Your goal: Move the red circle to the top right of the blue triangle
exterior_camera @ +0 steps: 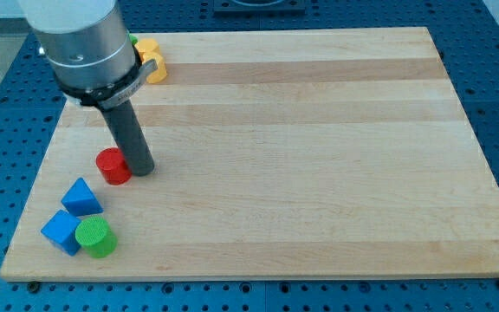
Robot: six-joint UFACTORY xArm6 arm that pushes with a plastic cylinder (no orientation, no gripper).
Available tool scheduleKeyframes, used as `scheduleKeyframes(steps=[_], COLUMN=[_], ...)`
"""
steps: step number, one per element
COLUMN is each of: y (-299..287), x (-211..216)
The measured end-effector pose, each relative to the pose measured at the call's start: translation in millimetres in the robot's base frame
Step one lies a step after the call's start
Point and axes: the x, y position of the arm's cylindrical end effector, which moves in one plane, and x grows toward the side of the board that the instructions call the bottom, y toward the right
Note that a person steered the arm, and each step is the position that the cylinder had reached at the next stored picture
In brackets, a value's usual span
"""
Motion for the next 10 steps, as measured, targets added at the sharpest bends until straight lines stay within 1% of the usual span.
scheduleKeyframes(steps=[1, 3, 4, 5, 8, 10], y=[0.6, 28.8, 19.2, 11.7, -13.1, -19.2], x=[-2.3, 3.8, 20.7, 23.8, 23.8, 22.2])
